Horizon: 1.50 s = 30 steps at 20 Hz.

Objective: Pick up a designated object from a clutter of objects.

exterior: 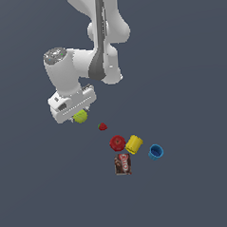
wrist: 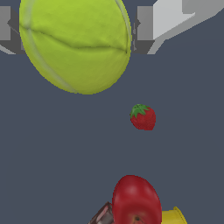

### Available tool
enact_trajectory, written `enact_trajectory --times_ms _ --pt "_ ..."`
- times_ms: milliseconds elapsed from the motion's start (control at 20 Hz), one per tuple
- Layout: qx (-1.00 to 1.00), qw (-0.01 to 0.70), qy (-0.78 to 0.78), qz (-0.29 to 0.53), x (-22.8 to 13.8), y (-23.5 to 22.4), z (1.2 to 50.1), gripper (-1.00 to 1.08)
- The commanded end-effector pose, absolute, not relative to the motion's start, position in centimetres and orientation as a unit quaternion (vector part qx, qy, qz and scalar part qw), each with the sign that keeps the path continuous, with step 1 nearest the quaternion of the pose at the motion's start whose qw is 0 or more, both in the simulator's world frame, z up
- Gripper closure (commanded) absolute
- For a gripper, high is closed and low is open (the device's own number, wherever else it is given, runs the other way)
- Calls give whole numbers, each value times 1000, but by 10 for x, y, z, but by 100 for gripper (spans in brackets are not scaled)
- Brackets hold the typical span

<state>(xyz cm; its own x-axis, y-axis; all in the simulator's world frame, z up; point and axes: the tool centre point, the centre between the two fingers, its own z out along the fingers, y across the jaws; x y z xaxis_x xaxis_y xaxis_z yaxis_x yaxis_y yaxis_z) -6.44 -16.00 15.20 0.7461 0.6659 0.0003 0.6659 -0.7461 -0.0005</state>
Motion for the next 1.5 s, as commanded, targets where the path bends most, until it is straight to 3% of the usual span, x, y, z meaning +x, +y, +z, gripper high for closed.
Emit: enact_trajectory --times_ms 0,950,1450 --pt "-934 -1 -356 0 -71 -151 172 108" --pt "-934 -2 -356 1 -119 -76 328 108" --pt "-934 -1 -357 0 -132 -52 378 108"
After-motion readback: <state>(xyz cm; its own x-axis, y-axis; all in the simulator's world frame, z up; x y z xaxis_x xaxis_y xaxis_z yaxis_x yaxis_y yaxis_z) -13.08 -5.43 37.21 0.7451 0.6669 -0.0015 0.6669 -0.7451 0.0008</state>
